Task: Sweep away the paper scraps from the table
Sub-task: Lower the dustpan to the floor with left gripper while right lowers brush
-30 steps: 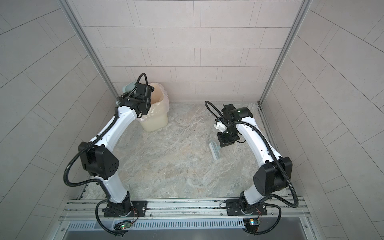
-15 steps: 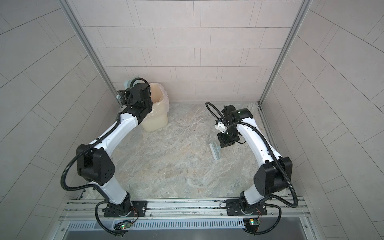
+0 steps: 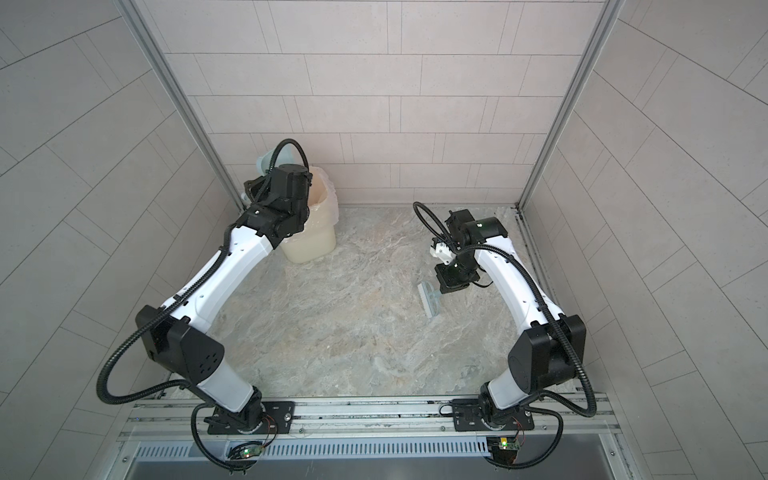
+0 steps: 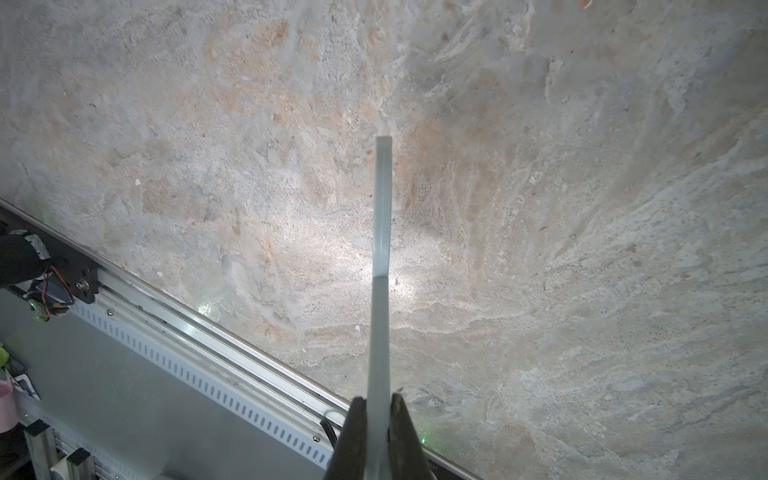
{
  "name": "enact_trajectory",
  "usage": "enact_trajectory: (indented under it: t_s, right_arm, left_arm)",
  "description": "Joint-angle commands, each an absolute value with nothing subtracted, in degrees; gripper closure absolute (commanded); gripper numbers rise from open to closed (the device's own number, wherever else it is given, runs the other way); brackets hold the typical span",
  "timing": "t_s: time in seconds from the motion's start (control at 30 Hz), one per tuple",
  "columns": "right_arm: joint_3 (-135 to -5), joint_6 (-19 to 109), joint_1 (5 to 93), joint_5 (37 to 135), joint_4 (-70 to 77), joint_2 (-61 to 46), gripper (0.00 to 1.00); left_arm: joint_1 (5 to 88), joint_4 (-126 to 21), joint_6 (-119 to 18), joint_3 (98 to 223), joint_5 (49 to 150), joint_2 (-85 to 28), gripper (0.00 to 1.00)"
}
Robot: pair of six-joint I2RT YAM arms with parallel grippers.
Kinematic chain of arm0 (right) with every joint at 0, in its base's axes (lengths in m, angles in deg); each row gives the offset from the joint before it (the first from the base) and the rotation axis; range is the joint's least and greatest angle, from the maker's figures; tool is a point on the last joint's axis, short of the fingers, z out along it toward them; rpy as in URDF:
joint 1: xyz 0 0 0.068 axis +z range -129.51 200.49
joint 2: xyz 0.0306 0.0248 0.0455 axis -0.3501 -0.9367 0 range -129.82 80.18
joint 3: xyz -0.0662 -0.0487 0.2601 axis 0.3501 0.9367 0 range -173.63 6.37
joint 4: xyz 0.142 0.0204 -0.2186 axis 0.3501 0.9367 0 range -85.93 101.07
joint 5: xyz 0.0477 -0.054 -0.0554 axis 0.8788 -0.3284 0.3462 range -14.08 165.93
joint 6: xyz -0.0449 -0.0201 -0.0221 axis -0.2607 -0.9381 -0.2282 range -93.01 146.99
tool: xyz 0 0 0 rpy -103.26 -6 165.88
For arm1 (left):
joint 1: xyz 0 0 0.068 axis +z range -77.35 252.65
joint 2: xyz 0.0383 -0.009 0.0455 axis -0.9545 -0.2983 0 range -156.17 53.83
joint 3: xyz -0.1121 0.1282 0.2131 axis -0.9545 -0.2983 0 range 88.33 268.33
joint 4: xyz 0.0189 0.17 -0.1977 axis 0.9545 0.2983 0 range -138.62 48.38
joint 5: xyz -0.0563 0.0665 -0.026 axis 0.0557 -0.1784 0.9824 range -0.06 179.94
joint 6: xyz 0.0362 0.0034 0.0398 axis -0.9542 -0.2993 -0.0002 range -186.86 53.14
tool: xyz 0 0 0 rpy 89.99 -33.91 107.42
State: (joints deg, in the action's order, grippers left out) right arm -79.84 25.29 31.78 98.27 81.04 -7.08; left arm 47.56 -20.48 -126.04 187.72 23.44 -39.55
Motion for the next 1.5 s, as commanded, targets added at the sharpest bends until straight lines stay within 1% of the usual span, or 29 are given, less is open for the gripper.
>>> enact_trajectory:
  t_s: [0.0,0.13,0.23,0.47,0.57,0.73,0.93,1.03,1.3,1.47]
  right_arm:
    - [-79.58,26.94,30.29,99.88,79.45,-4.49,1.00]
    - [-77.95,29.95,27.68,102.71,75.18,-3.52,1.00]
    - [-76.09,32.68,24.96,105.36,71.41,-2.38,1.00]
    - [-68.84,41.06,17.92,110.26,62.17,1.51,1.00]
    - [-63.62,45.72,15.06,112.61,57.05,3.59,1.00]
    - [-57.30,49.99,13.47,113.55,50.53,4.58,1.00]
    - [-51.27,55.72,12.24,113.88,42.81,6.37,1.00]
    - [-48.04,57.82,11.80,113.97,40.25,6.81,1.00]
    - [-38.48,66.35,10.65,113.60,30.46,10.70,1.00]
    - [-34.50,69.19,10.52,113.63,28.90,13.04,1.00]
  left_arm:
    - [43.54,-0.50,-105.62,190.52,29.47,-38.34,1.00]
    - [38.62,13.83,-88.14,194.21,38.31,-41.34,1.00]
    - [35.32,15.72,-80.83,193.77,44.73,-42.28,1.00]
    - [30.33,15.22,-67.25,188.78,61.55,-42.98,1.00]
    - [28.13,12.23,-63.73,182.39,65.26,-42.37,1.00]
    - [26.59,1.05,-58.66,167.76,72.94,-37.81,1.00]
    - [26.68,-10.87,-52.18,154.52,77.94,-34.29,1.00]
    - [26.77,-14.67,-49.16,149.54,78.06,-33.33,1.00]
    - [28.53,-20.93,-45.69,142.35,81.12,-34.15,1.00]
    - [31.18,-24.51,-44.59,139.48,83.79,-34.41,1.00]
